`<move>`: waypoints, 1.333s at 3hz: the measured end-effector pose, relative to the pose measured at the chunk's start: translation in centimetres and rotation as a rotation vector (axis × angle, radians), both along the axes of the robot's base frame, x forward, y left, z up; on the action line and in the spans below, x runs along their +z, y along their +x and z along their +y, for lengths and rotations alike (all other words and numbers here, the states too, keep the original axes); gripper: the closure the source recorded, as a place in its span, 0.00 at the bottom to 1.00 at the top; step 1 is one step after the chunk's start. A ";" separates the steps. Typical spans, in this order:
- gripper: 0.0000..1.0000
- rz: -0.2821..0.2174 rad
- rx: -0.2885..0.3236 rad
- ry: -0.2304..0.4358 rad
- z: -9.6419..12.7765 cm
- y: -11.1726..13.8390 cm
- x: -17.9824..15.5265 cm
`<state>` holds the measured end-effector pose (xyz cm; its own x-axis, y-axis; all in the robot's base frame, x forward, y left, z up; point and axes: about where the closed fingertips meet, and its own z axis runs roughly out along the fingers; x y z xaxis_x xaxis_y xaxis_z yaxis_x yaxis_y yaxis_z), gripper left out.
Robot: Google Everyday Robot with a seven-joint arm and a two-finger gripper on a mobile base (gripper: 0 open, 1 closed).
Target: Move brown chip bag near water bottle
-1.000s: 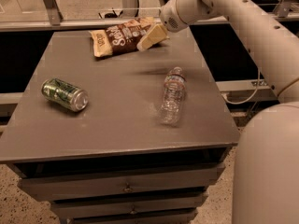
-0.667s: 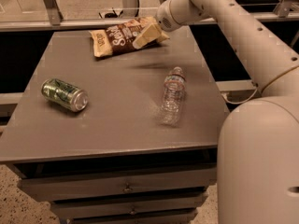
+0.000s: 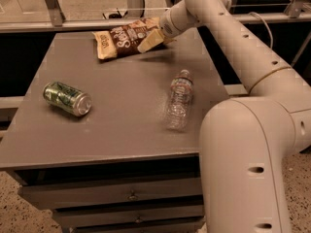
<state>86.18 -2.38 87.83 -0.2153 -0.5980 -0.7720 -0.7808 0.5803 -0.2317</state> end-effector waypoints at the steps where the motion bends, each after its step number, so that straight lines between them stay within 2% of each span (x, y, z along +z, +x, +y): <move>1: 0.33 0.015 -0.031 -0.017 -0.5 1.1 -1.3; 2: 0.56 0.013 -0.035 -0.024 -0.5 1.2 -1.5; 3: 0.79 -0.008 -0.034 -0.015 -0.9 0.9 -0.4; 4: 1.00 -0.046 -0.003 0.006 -1.2 -0.1 2.1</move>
Offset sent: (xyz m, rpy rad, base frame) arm 0.0136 -0.0108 -0.0104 -0.0307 0.0008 -0.0483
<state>86.12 -3.54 89.97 -0.1813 -0.5927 -0.7848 -0.7680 0.5838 -0.2635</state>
